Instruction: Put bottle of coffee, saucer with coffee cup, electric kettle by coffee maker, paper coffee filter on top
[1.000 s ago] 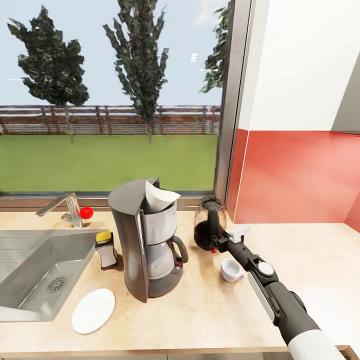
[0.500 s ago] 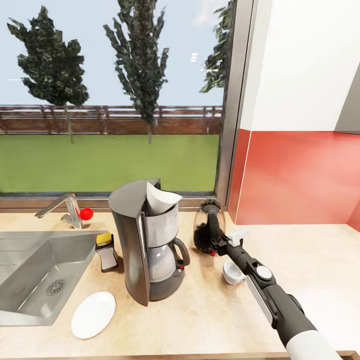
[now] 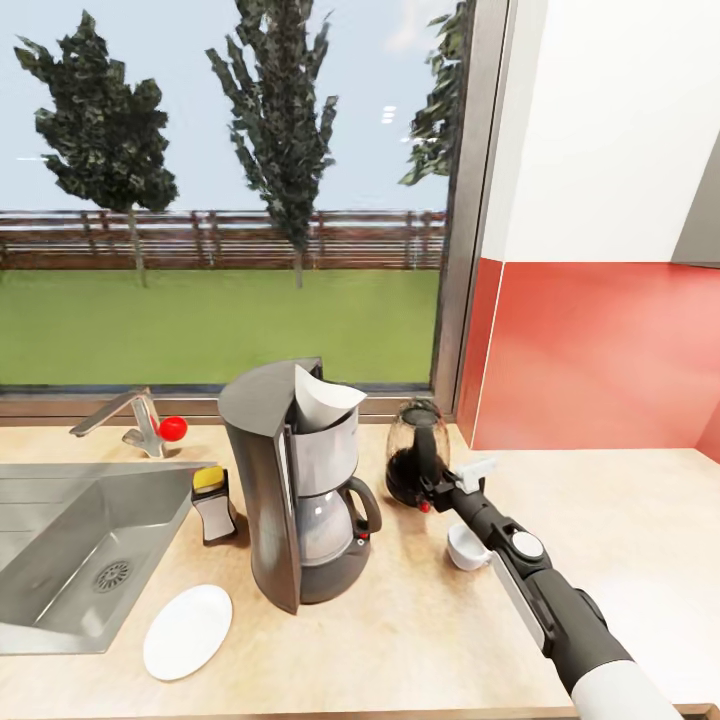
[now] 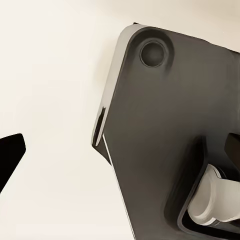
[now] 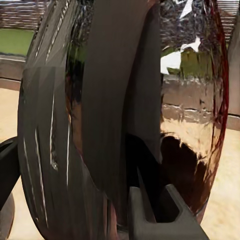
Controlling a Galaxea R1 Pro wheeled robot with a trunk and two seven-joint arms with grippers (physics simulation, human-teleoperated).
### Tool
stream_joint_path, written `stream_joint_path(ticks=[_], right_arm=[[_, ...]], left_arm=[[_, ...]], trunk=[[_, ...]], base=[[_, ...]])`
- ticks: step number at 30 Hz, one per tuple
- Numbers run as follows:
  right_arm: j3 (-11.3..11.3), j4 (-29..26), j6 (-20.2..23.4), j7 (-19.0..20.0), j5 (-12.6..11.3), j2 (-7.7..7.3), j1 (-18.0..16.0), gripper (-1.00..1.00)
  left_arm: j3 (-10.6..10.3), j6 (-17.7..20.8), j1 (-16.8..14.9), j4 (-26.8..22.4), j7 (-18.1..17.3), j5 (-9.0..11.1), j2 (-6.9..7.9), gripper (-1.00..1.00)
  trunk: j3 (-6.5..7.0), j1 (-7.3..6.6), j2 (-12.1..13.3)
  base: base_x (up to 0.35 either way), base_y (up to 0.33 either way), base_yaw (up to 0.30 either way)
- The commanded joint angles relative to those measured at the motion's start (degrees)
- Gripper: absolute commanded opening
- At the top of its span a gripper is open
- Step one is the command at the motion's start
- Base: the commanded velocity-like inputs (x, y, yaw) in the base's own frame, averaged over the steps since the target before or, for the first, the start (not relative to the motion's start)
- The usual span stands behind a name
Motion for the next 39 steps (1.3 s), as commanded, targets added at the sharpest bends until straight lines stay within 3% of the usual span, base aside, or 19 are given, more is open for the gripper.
stream_joint_path(ticks=[1, 6, 25, 26, 39], right_arm=[[0.1, 0.1, -0.2, 0.1, -0.8, -0.03, -0.1, -1.00], [0.1, 3.3, -4.1, 0.1, -0.7, 0.52, -0.1, -1.00], [0.3, 4.0, -4.5, 0.2, -0.5, 1.35, -0.1, -1.00], [0.3, 4.0, -4.5, 0.2, -0.5, 1.34, -0.1, 1.00], [0.3, 4.0, -4.5, 0.3, -0.5, 1.28, -0.1, 1.00]], left_arm=[[-0.3, -0.3, -0.1, 0.1, -0.4, 0.6, 0.01, 1.00], [-0.3, -0.3, -0.1, 0.1, -0.4, 0.6, 0.01, 1.00], [-0.3, -0.3, -0.1, 0.1, -0.4, 0.6, 0.01, 1.00], [-0.2, -0.3, -0.1, 0.1, -0.4, 0.6, 0.01, 1.00], [-0.3, -0.3, -0.1, 0.1, -0.4, 0.6, 0.09, 1.00]], trunk=[[-0.10, 0.03, -0.1], [-0.10, 0.03, -0.1], [-0.10, 0.03, -0.1], [-0.10, 0.03, -0.1], [-0.10, 0.03, -0.1]], base=[[0.000, 0.000, 0.000], [0.000, 0.000, 0.000], [0.000, 0.000, 0.000], [0.000, 0.000, 0.000], [0.000, 0.000, 0.000]])
